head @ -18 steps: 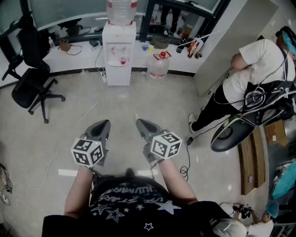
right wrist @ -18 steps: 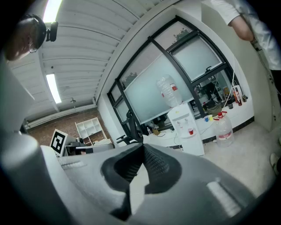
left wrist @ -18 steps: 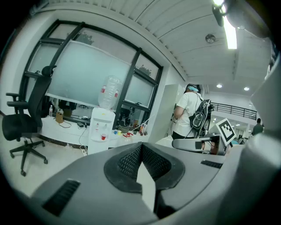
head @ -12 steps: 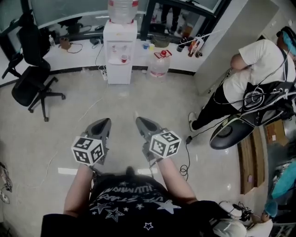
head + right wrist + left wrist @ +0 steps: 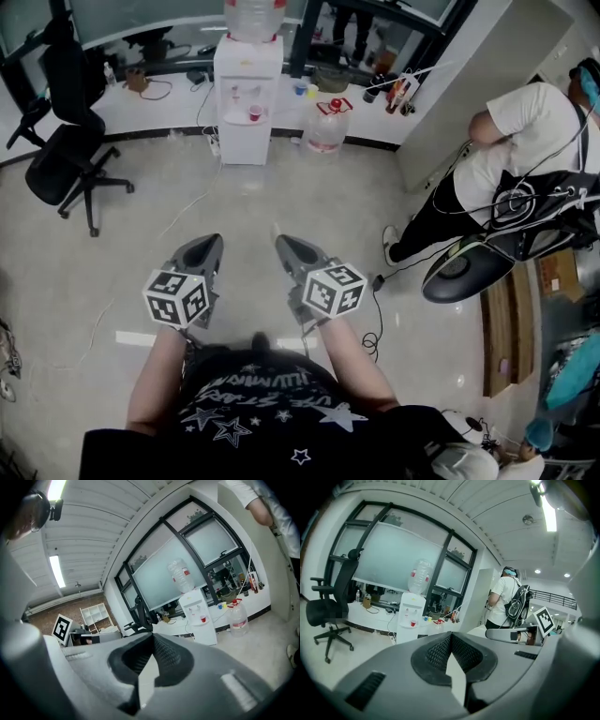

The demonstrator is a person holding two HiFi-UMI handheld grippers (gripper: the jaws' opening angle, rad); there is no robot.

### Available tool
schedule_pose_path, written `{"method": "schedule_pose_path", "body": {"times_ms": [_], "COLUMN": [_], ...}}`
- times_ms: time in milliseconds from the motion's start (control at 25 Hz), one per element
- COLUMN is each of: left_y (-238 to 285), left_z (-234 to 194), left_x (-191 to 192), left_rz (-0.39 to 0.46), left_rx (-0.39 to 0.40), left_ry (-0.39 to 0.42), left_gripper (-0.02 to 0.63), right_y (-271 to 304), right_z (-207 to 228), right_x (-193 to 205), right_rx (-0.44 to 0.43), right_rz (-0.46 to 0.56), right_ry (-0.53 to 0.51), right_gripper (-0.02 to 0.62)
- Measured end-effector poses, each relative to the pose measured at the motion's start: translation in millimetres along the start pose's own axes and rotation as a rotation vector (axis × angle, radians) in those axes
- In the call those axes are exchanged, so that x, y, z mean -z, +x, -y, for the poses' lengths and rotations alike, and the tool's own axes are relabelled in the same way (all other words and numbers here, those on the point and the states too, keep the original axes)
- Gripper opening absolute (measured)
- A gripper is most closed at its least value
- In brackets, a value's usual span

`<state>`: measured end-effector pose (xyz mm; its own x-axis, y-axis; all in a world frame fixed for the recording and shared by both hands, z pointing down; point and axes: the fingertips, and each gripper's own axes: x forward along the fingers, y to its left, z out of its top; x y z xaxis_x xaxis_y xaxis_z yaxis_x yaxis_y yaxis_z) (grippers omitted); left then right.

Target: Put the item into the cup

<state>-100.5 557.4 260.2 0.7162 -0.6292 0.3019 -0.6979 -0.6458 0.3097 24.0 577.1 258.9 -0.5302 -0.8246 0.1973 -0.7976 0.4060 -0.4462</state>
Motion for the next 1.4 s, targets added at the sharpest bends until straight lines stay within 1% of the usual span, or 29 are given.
{"method": "schedule_pose_path", "body": {"times_ms": [120, 280, 440, 640, 800, 1080, 1200, 1400], "left_y": [1, 5, 0, 8, 22, 56, 74, 105], "left_z": [4, 15, 11, 0, -5, -31, -50, -88], "left_x": [6, 7, 9, 18, 13, 1, -7, -23], "left_rz": [-0.001, 0.005, 0.003, -0.022, -0.029, -0.039, -0.049, -0.058], "left_rx": [-0.015, -0.049, -0.082, -0.075, -0.057, -0.023, -0.015, -0.004], "left_ry": [-0.02, -0.032, -0.039, -0.059, -0.055, -0.058, -0.068, -0.062], "left_gripper": [0.006, 0.006, 0.006, 0.006, 0.006, 0.006, 0.006, 0.006], "right_y": [-8, -19, -19, -6, 4, 37, 59, 102], "right_z": [4, 16, 17, 23, 33, 58, 72, 96], "right_x": [-2, -3, 3, 13, 13, 2, -8, -22], "right_rx": [-0.029, -0.035, -0.04, -0.039, -0.026, 0.008, 0.029, 0.052], "right_rz": [0.018, 0.007, -0.012, -0.052, -0.087, -0.081, -0.078, -0.079], "right_ry": [0.029, 0.03, 0.047, 0.046, 0.028, 0.053, 0.066, 0.073], "right_gripper": [0.0, 0.0, 0.0, 0.0, 0.0, 0.0, 0.0, 0.0]}}
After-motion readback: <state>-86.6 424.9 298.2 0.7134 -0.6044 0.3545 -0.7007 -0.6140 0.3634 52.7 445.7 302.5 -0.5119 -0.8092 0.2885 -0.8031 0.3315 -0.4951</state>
